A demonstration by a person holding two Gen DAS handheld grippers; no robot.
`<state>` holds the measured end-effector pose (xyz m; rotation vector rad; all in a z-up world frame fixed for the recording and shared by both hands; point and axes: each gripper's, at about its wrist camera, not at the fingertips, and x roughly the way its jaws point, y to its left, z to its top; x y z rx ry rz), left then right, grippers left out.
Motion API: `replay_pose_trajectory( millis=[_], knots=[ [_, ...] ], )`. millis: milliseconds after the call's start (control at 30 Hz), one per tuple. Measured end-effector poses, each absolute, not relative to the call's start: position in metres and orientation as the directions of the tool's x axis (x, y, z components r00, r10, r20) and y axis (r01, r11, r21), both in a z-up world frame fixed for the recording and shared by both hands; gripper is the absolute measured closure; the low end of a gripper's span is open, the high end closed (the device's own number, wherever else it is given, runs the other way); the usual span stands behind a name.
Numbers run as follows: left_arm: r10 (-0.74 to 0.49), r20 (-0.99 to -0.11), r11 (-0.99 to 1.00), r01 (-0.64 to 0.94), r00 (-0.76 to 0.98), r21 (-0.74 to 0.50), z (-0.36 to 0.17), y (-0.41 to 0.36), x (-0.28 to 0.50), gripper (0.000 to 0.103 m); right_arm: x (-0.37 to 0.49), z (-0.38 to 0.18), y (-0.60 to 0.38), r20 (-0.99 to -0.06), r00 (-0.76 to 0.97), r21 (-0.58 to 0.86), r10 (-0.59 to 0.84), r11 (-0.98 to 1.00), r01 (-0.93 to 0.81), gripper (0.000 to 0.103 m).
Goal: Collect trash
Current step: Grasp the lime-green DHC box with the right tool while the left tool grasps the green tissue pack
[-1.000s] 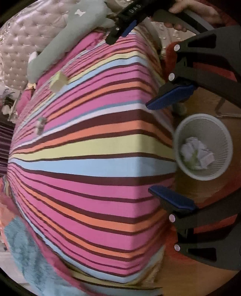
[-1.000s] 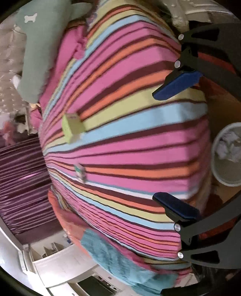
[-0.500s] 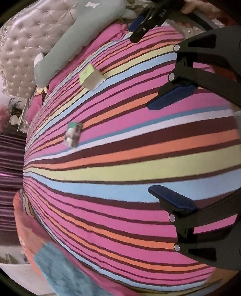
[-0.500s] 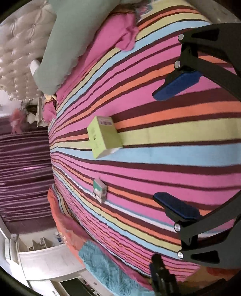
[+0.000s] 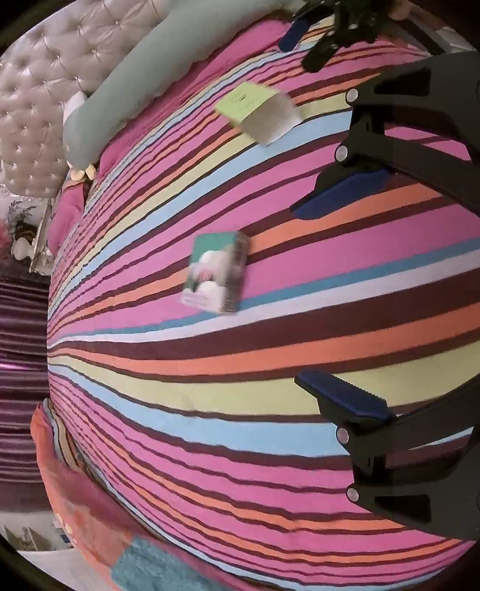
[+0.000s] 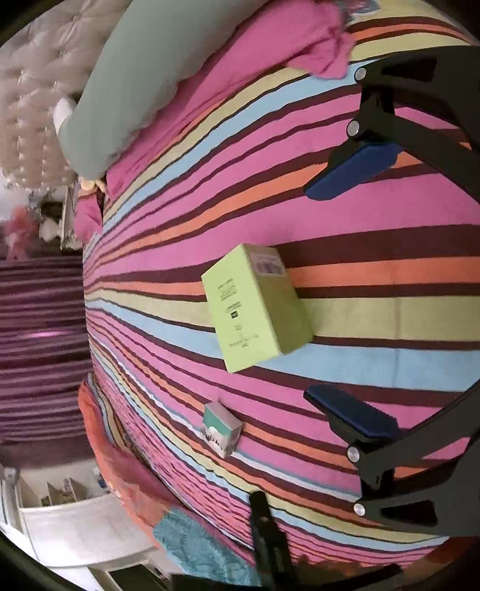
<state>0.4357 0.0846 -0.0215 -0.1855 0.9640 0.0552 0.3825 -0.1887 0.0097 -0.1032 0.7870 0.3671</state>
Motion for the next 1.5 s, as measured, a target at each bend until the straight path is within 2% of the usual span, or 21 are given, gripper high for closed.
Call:
replay_pose_trajectory(
  millis=[533,933,1167,1200,1233,1267,1300,1500],
  knots=[
    [-0.058,-0.834,0.988,-0.086,0.548,-0.125,-0.038,0.077,0.513,0.022,0.429,-0.011,-0.171,-0.735,0.588,-0.025,0.338,0.852,-0.522,0.008],
    [-0.043,-0.863,0.994,-0.061,0.504,-0.086,-0.057,0.067,0.541,0.022,0.451,-0.019,-0.160,-0.744,0.554,0.028,0.373,0.847,-0.532,0.008],
    [0.020,-0.869,0.998,-0.062,0.494,-0.013,-0.069,0.060,0.550,0.022,0.455,-0.021,-0.153,-0.742,0.564,0.037,0.363,0.862,-0.506,0.008],
    [0.026,-0.869,0.998,-0.065,0.493,-0.007,-0.069,0.059,0.550,0.023,0.456,-0.022,-0.153,-0.744,0.565,0.039,0.357,0.867,-0.496,0.009],
    [0.042,-0.870,0.998,-0.068,0.491,0.009,-0.069,0.058,0.551,0.030,0.457,-0.023,-0.152,-0.747,0.569,0.038,0.344,0.877,-0.480,0.012],
    [0.054,-0.869,0.997,-0.069,0.493,0.023,-0.069,0.057,0.551,0.032,0.456,-0.023,-0.152,-0.744,0.579,0.032,0.333,0.884,-0.466,0.020],
    [0.052,-0.869,0.997,-0.069,0.493,0.021,-0.068,0.058,0.551,0.033,0.456,-0.024,-0.152,-0.743,0.587,0.025,0.322,0.890,-0.456,0.021],
    [0.045,-0.862,0.996,-0.092,0.506,-0.002,-0.062,0.065,0.536,0.033,0.447,-0.021,-0.160,-0.741,0.589,0.089,0.323,0.916,-0.391,0.021]
  ],
)
